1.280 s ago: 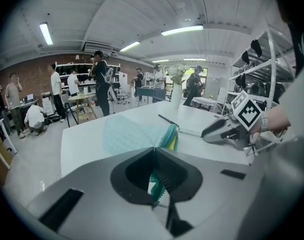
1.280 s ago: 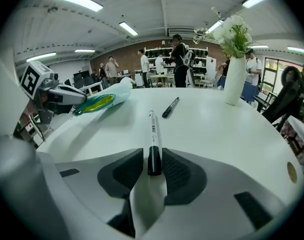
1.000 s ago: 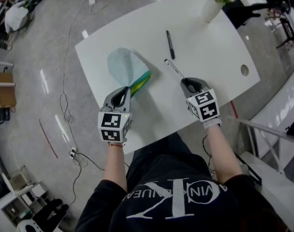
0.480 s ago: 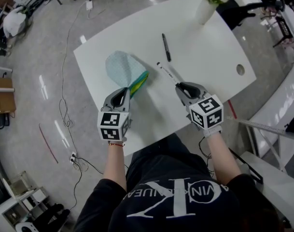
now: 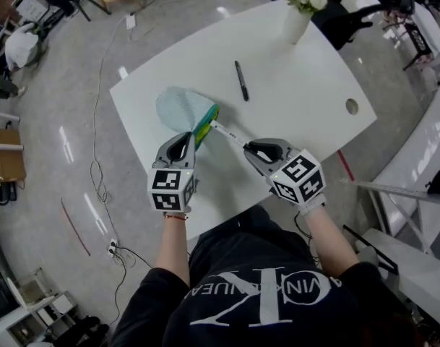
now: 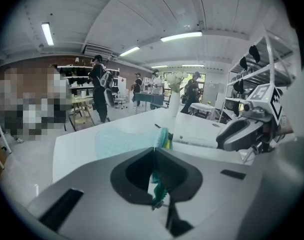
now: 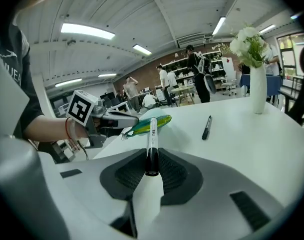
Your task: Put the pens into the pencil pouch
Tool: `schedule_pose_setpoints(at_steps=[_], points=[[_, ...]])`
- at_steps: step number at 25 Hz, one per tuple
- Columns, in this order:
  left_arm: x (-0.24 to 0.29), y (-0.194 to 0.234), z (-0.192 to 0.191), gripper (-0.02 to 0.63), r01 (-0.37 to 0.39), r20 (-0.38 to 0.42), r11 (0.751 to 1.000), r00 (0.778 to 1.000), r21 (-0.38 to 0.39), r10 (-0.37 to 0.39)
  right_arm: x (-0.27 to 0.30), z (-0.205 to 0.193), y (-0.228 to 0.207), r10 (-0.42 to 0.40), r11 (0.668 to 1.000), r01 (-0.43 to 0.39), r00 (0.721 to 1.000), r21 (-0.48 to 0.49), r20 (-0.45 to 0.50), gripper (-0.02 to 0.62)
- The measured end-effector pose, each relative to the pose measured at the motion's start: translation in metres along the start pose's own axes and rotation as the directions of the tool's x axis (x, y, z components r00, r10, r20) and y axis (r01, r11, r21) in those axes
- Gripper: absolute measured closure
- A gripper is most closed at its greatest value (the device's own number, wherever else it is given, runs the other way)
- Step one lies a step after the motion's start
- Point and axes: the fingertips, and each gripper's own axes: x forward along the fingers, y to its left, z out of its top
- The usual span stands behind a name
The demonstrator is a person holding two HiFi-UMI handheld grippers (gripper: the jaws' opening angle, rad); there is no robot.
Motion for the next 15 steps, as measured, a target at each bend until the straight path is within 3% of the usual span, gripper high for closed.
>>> schedule_pose_setpoints(at_steps=[15], points=[[0.005,-0.026,0.025,0.598,0.103,0.059,0.990,0.992,0.101,-0.109,0.018,-0.003,0.000,0.021,0.999,-0.025,0.992,-0.026,-0.122,0.512]])
